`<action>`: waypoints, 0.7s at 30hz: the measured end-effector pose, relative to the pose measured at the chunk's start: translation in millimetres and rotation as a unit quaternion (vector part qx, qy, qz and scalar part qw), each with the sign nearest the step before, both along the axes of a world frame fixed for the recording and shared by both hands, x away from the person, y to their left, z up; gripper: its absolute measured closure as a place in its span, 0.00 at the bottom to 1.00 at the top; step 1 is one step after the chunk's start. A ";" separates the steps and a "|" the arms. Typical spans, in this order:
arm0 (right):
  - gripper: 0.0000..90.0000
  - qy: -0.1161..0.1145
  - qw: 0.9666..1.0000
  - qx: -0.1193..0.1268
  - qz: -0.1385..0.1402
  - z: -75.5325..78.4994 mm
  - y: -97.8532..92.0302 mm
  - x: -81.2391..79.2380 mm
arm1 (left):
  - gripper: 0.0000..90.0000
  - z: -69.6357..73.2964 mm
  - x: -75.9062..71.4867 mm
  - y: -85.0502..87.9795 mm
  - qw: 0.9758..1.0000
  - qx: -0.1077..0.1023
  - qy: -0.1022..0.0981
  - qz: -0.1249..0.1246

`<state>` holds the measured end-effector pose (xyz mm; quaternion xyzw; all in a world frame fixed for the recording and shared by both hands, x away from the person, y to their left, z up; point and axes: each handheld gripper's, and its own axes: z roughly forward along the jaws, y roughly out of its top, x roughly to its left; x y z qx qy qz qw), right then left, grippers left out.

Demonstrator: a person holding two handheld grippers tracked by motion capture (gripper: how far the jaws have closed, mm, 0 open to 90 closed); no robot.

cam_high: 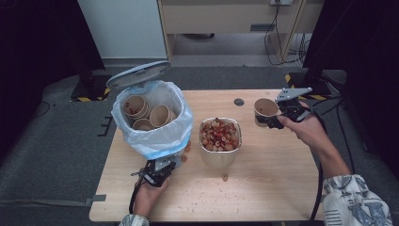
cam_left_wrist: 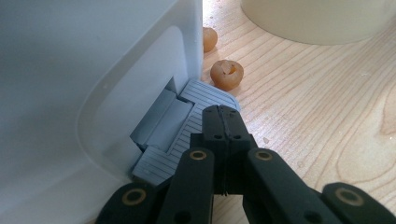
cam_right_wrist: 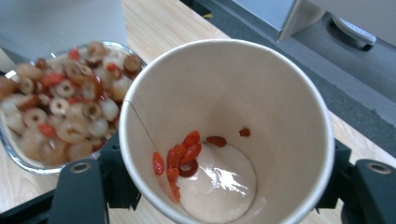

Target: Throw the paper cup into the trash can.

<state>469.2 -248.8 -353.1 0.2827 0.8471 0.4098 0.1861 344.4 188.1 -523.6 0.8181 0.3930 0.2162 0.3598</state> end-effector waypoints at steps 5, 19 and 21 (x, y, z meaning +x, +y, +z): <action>0.33 -0.003 1.000 0.004 0.007 14.5 11.2 -0.6 | 1.00 0.0 0.0 -0.1 1.000 0.000 0.000 0.000; 0.33 -0.012 0.999 0.012 0.037 52.2 59.7 -1.5 | 1.00 0.0 0.4 0.0 1.000 0.001 -0.002 -0.002; 0.33 -0.011 0.999 0.017 0.039 57.1 65.6 -1.5 | 1.00 0.0 0.5 0.0 1.000 0.001 -0.003 -0.003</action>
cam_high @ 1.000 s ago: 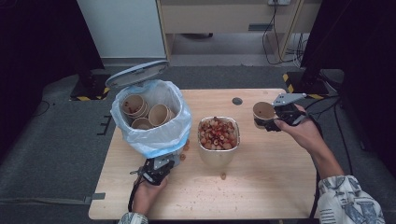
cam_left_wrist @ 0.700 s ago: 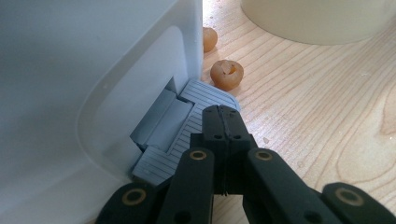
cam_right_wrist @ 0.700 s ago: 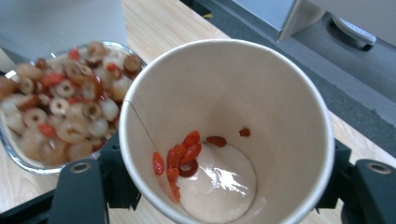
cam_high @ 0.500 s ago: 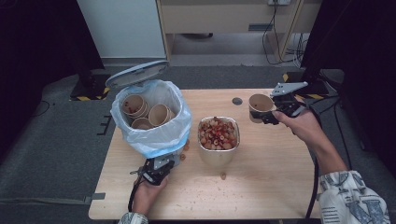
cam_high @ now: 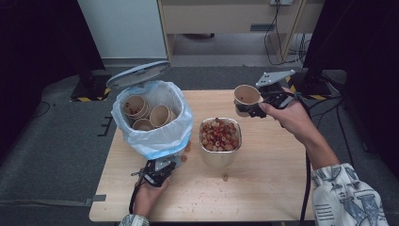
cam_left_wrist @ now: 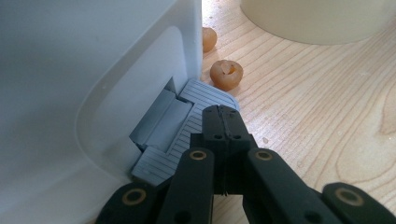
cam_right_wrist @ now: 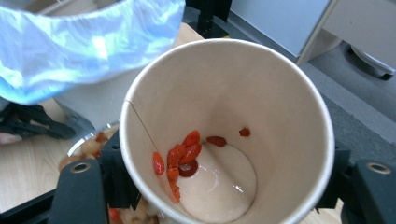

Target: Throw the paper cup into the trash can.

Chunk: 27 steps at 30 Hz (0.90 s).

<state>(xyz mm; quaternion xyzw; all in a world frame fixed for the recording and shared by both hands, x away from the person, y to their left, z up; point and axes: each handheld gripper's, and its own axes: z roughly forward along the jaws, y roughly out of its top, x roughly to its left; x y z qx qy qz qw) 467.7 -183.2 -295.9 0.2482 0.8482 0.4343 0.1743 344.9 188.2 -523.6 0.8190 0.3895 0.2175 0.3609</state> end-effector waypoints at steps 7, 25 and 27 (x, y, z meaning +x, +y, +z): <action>0.33 0.002 1.000 0.001 0.013 10.9 20.2 -1.1 | 1.00 0.1 -0.1 -0.2 1.000 0.001 0.000 0.000; 0.33 0.010 0.999 0.029 0.028 25.1 56.8 -0.9 | 1.00 0.1 -0.2 -0.4 1.000 0.000 0.001 0.001; 0.33 0.010 0.999 0.033 0.030 26.7 62.7 -0.6 | 1.00 0.1 -0.2 -0.5 1.000 0.000 0.000 0.001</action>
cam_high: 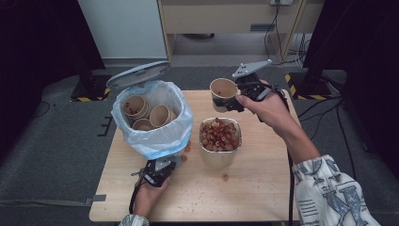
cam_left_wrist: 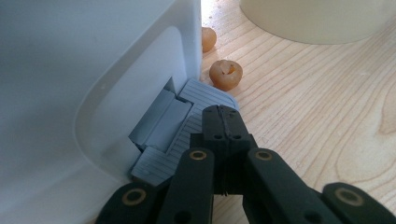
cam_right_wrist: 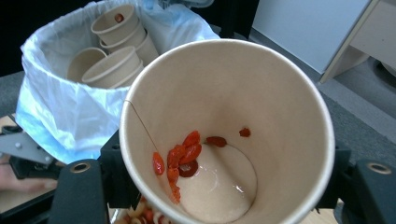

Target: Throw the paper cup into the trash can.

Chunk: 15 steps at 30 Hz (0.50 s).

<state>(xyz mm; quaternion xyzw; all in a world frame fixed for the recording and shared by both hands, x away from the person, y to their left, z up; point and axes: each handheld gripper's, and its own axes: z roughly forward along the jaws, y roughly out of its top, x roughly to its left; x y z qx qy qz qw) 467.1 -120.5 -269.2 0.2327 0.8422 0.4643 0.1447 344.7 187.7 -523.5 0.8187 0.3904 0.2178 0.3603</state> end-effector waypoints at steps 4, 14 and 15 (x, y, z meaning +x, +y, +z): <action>0.33 0.004 1.000 0.007 0.003 4.0 10.6 0.5 | 1.00 -0.1 0.1 0.2 1.000 0.000 0.000 -0.001; 0.33 0.005 1.000 0.016 0.022 12.7 45.7 -0.7 | 1.00 0.1 0.1 -0.2 1.000 0.002 -0.001 -0.002; 0.32 0.005 1.000 0.014 0.025 12.9 49.7 -0.7 | 1.00 0.1 0.0 -0.4 1.000 0.003 -0.001 -0.002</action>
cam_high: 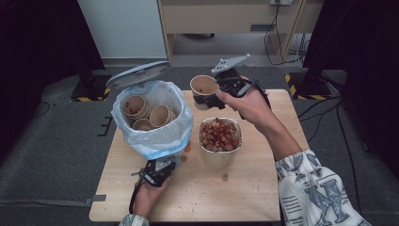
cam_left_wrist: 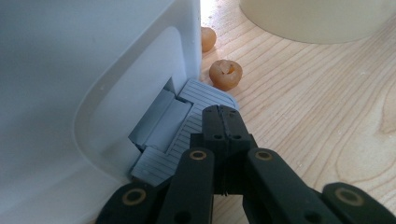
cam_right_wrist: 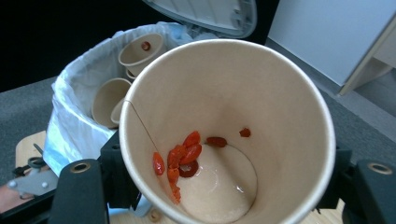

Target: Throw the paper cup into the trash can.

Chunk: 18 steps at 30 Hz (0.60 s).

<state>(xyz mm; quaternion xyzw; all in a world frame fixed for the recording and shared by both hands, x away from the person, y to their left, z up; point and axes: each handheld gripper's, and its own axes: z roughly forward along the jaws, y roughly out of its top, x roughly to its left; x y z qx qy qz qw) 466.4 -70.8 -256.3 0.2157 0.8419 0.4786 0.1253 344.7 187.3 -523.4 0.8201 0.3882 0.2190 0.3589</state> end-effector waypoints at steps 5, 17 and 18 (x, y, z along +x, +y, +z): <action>0.32 0.001 1.000 0.003 0.010 0.3 19.0 -0.4 | 1.00 0.1 0.2 0.0 1.000 0.001 0.000 -0.002; 0.32 0.005 1.000 0.008 0.026 0.1 47.9 0.2 | 1.00 -0.1 0.1 0.2 1.000 -0.001 0.000 -0.001; 0.32 0.007 1.000 0.010 0.027 0.0 49.0 0.5 | 1.00 -0.1 0.1 0.2 1.000 -0.001 0.000 -0.001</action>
